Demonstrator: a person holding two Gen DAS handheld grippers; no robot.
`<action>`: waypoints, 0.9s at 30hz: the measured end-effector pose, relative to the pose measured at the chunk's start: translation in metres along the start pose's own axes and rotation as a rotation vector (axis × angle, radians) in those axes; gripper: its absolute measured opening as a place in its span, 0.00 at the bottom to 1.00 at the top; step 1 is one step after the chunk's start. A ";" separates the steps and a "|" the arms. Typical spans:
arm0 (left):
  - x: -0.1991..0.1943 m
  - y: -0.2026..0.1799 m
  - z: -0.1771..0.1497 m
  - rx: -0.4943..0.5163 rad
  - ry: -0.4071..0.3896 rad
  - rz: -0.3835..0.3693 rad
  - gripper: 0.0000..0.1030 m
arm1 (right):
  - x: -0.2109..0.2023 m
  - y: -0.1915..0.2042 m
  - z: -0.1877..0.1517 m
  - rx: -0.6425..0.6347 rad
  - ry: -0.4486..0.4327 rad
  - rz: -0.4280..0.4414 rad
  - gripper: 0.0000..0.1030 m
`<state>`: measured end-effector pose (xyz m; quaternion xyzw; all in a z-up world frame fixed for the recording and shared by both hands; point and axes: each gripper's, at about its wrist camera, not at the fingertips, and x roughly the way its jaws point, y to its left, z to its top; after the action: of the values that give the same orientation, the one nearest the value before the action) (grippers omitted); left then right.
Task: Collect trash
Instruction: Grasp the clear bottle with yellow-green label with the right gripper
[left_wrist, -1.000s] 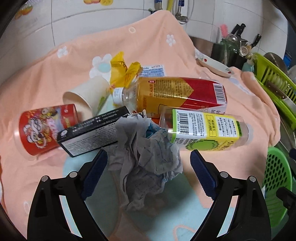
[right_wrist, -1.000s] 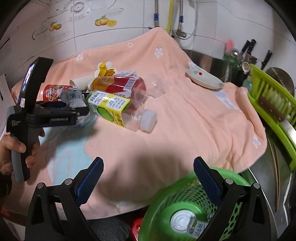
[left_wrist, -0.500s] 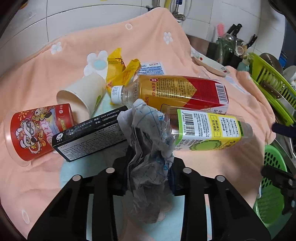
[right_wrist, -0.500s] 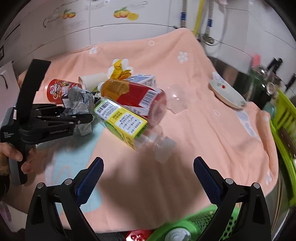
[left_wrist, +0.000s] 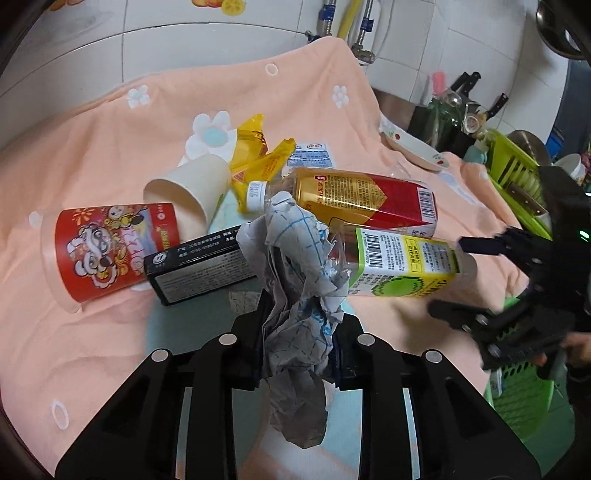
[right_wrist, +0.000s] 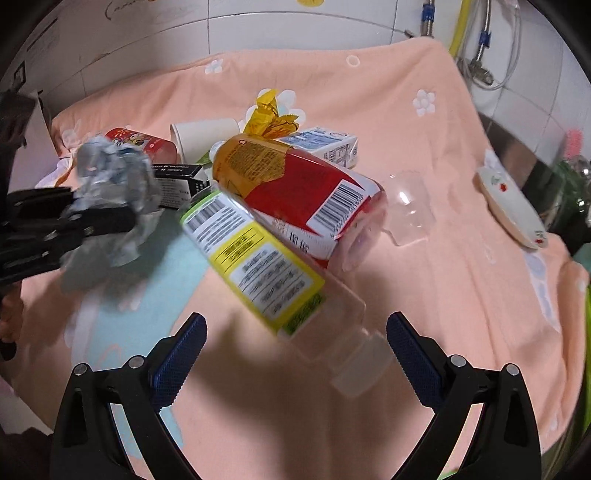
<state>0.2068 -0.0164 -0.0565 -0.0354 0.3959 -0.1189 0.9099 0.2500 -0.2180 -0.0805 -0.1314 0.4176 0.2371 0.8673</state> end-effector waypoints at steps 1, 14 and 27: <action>-0.002 0.001 -0.001 -0.003 0.001 -0.006 0.25 | 0.004 -0.001 0.002 -0.001 0.001 0.004 0.92; -0.016 0.017 -0.003 -0.036 -0.005 -0.023 0.25 | 0.025 0.009 0.009 -0.084 0.093 0.168 0.92; -0.020 0.027 -0.007 -0.054 -0.005 -0.022 0.25 | 0.033 0.035 0.034 -0.161 0.067 0.167 0.91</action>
<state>0.1936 0.0147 -0.0506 -0.0647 0.3962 -0.1182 0.9082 0.2718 -0.1641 -0.0865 -0.1734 0.4353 0.3368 0.8167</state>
